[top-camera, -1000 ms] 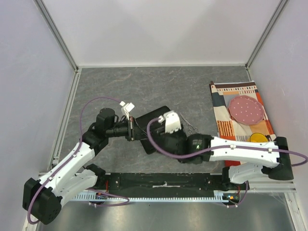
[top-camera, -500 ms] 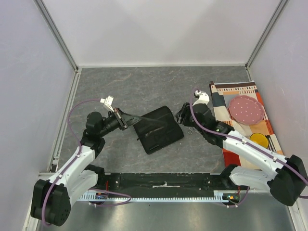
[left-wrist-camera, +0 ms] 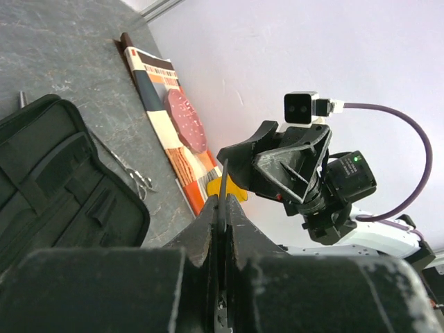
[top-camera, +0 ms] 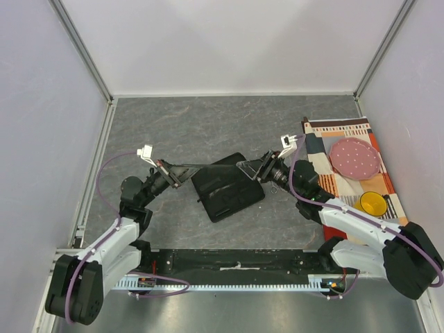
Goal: Sort the hair-cutting tools
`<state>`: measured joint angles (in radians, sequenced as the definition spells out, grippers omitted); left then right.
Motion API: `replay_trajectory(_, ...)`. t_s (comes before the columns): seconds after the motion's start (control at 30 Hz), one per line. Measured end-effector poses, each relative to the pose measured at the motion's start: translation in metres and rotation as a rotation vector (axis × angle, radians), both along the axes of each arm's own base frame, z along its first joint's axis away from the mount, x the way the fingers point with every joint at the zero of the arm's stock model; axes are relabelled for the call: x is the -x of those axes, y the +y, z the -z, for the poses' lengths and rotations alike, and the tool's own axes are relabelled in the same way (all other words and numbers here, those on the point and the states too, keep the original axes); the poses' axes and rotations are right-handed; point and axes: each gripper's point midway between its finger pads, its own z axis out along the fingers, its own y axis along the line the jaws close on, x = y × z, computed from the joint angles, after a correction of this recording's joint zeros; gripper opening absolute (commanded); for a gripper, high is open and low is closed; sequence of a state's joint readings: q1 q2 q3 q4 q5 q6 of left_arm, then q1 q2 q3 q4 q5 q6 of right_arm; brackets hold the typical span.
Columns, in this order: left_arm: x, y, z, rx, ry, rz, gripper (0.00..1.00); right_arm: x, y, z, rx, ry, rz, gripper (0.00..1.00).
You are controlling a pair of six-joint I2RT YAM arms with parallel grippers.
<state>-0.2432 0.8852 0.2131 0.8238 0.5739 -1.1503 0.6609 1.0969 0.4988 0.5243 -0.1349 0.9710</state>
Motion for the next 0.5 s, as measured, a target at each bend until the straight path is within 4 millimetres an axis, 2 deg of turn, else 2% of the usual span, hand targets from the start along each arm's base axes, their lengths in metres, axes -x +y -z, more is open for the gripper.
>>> replay_trajectory(0.13, -0.001, -0.001, -0.008, 0.041, -0.014, 0.007, 0.02, 0.002, 0.007, -0.020, -0.070, -0.050, -0.036, 0.55)
replay_trajectory(0.37, -0.001, -0.002, -0.017, 0.090, -0.030, 0.017, 0.02, 0.004, 0.017, -0.021, -0.103, -0.052, -0.091, 0.50)
replay_trajectory(0.5, -0.001, -0.002, -0.020, 0.115, -0.038, 0.023, 0.02, 0.007, 0.021, -0.024, -0.112, -0.055, -0.116, 0.41)
